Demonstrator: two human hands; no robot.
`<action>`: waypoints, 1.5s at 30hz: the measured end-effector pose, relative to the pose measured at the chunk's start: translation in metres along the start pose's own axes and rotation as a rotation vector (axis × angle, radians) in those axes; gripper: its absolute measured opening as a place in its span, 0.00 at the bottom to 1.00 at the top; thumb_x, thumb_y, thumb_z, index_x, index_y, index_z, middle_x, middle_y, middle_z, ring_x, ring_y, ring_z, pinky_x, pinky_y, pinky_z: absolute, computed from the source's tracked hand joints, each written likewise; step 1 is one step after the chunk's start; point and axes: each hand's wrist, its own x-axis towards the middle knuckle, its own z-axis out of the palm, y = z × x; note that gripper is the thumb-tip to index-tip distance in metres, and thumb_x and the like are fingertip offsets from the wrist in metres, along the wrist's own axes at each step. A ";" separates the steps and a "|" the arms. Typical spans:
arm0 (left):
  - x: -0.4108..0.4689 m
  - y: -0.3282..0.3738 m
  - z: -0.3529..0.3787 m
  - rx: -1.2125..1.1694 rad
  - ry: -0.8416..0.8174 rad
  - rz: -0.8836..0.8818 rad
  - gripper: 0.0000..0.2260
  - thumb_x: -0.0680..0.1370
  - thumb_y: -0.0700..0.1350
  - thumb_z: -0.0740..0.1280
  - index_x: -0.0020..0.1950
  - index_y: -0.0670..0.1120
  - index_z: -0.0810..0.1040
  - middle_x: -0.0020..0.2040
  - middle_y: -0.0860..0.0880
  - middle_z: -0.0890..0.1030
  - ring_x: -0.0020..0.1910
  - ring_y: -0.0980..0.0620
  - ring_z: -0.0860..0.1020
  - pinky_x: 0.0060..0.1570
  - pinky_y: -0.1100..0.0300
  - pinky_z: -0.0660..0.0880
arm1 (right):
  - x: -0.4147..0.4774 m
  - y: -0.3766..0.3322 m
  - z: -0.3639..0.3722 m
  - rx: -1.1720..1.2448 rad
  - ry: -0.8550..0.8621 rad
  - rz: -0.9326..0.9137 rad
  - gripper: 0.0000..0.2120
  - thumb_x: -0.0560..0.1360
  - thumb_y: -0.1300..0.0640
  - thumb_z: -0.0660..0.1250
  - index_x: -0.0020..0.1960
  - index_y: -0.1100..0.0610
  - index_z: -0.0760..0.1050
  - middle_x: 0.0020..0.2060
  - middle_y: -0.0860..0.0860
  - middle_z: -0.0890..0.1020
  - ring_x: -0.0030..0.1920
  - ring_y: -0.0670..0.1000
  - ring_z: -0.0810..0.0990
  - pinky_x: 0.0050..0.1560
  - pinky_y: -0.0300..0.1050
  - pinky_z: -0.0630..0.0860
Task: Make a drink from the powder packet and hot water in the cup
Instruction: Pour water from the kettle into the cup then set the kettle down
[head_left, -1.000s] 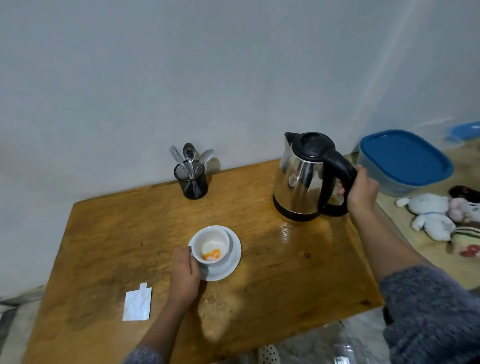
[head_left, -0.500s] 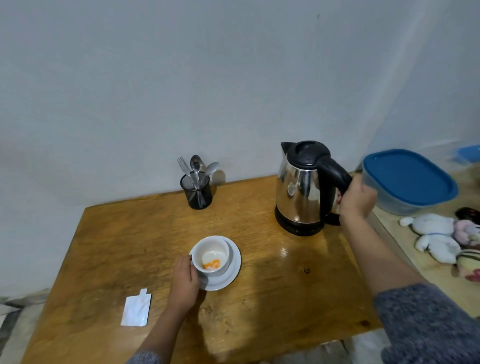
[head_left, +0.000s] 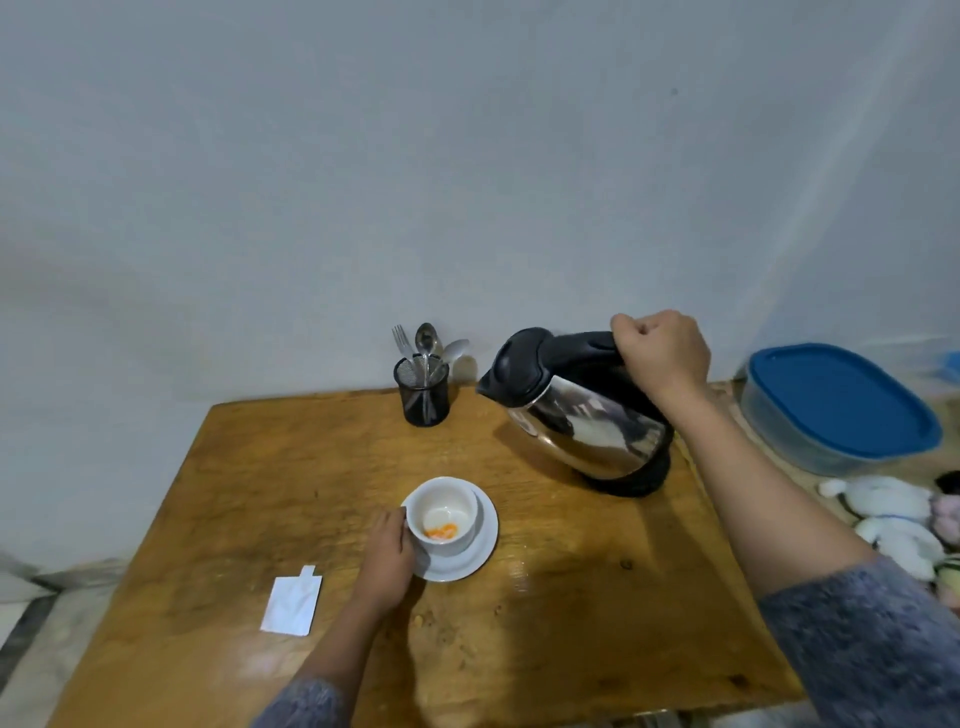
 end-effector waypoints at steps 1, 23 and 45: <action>0.001 0.001 -0.001 -0.002 -0.002 -0.002 0.11 0.80 0.39 0.55 0.57 0.44 0.74 0.53 0.42 0.75 0.51 0.50 0.72 0.51 0.59 0.67 | -0.003 -0.005 0.004 -0.023 -0.040 -0.011 0.24 0.73 0.53 0.60 0.20 0.56 0.60 0.18 0.50 0.62 0.21 0.52 0.61 0.26 0.42 0.57; 0.009 0.002 -0.014 0.010 -0.129 -0.095 0.13 0.80 0.44 0.54 0.61 0.44 0.72 0.60 0.41 0.73 0.57 0.47 0.71 0.57 0.55 0.68 | -0.044 -0.069 0.070 -0.404 -0.427 -0.451 0.18 0.71 0.52 0.59 0.24 0.54 0.58 0.24 0.50 0.63 0.27 0.52 0.62 0.28 0.40 0.56; 0.011 0.004 -0.019 0.033 -0.168 -0.090 0.13 0.80 0.44 0.54 0.62 0.45 0.72 0.61 0.41 0.73 0.58 0.45 0.71 0.59 0.54 0.68 | -0.046 -0.082 0.063 -0.452 -0.411 -0.463 0.18 0.71 0.53 0.59 0.24 0.56 0.60 0.23 0.50 0.64 0.25 0.48 0.60 0.28 0.40 0.54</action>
